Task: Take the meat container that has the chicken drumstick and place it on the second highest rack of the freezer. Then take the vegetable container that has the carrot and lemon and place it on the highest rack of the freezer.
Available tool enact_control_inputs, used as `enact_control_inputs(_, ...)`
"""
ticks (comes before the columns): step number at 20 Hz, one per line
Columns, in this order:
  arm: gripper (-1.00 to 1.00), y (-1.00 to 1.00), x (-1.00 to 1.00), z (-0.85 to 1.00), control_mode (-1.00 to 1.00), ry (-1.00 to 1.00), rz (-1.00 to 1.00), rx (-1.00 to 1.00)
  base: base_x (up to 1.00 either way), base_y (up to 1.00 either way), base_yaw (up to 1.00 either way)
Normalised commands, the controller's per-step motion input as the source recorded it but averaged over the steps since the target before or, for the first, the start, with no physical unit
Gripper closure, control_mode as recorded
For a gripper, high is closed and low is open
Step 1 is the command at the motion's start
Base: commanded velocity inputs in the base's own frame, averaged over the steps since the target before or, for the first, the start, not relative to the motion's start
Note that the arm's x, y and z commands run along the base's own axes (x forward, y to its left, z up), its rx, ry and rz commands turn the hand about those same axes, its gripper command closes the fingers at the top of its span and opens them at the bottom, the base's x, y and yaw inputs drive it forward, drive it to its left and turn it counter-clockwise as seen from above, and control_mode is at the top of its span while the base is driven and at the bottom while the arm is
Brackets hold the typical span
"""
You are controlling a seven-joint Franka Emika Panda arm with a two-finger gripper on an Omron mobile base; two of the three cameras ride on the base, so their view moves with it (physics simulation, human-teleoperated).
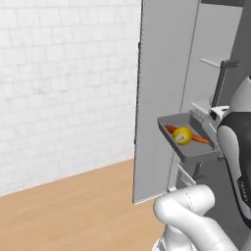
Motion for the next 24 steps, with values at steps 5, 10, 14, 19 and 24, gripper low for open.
enact_control_inputs(5, 1.0, 0.0, 0.0, 0.0, 1.0, 0.0, 0.0, 0.0, 0.19, 0.11, -0.76)
enact_control_inputs(10, 1.0, 0.0, 0.0, 0.0, 1.0, 0.0, 0.0, 0.0, 0.28, 0.41, -0.81)
enact_control_inputs(14, 1.0, 0.0, 0.0, 0.0, 1.0, 0.0, 0.0, 0.0, 0.36, 0.45, -0.78)
enact_control_inputs(19, 1.0, 0.0, 0.0, 0.0, 1.0, 0.0, 0.0, 0.0, 0.47, 0.55, -0.49)
enact_control_inputs(24, 1.0, 0.0, 0.0, 0.0, 1.0, 0.0, 0.0, 0.0, 0.02, 0.65, -0.23)
